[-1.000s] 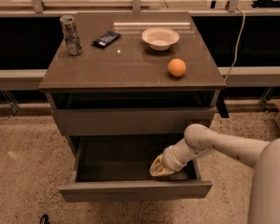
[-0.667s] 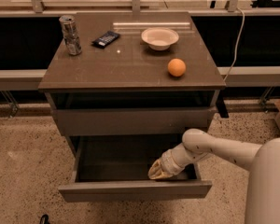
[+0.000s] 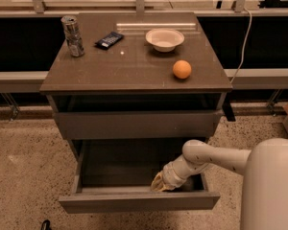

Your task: Open middle drawer

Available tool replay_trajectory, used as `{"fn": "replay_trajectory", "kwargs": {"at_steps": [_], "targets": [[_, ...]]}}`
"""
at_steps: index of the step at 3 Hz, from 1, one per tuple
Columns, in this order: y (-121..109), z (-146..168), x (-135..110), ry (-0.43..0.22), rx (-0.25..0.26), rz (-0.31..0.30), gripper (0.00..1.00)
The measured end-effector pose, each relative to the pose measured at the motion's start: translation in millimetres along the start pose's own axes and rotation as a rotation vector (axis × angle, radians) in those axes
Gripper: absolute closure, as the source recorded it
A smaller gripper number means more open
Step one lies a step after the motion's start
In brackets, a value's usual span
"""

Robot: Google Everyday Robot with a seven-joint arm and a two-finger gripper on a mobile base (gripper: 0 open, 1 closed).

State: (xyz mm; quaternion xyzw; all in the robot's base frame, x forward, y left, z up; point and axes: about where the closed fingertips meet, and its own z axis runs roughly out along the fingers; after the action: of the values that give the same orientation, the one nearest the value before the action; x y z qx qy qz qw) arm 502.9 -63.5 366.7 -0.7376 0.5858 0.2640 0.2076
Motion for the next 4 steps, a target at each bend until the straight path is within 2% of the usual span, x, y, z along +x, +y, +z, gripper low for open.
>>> {"fn": "replay_trajectory", "kwargs": {"at_steps": [1,2,3,4], "targets": [[12.3,8.4,1.3,0.008,-0.058,0.011,1.00],[34.5,-15.4,-5.5,0.010,-0.058,-0.008,1.00],[48.4,-37.3,-7.1,-0.019,-0.025,-0.011,1.00],[45.8,-42.9,-8.2,-0.060,0.004,-0.012,1.00]]}}
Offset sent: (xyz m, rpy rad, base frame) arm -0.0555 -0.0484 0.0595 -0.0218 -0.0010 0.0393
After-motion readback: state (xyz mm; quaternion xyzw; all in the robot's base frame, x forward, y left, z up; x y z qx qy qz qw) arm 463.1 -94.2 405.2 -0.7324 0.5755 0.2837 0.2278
